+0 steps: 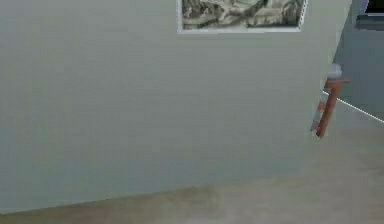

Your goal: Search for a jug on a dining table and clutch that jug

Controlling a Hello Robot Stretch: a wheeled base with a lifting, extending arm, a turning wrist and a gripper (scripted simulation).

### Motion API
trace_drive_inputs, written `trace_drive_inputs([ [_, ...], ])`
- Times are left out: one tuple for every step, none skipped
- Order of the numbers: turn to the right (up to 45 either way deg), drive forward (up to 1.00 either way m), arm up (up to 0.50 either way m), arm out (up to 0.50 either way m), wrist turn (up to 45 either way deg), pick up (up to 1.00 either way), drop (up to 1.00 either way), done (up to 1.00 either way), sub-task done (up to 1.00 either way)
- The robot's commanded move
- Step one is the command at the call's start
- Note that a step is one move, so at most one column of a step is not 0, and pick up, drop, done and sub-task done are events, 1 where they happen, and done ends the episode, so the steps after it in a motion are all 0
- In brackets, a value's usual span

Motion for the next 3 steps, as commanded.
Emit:
trace_drive_inputs([
  [0.0,0.7,0.0,0.0,0.0,0.0,0.0,0.0,0.0],
  [-45.0,0.0,0.0,0.0,0.0,0.0,0.0,0.0,0.0],
  [-45.0,0.0,0.0,0.0,0.0,0.0,0.0,0.0,0.0],
])
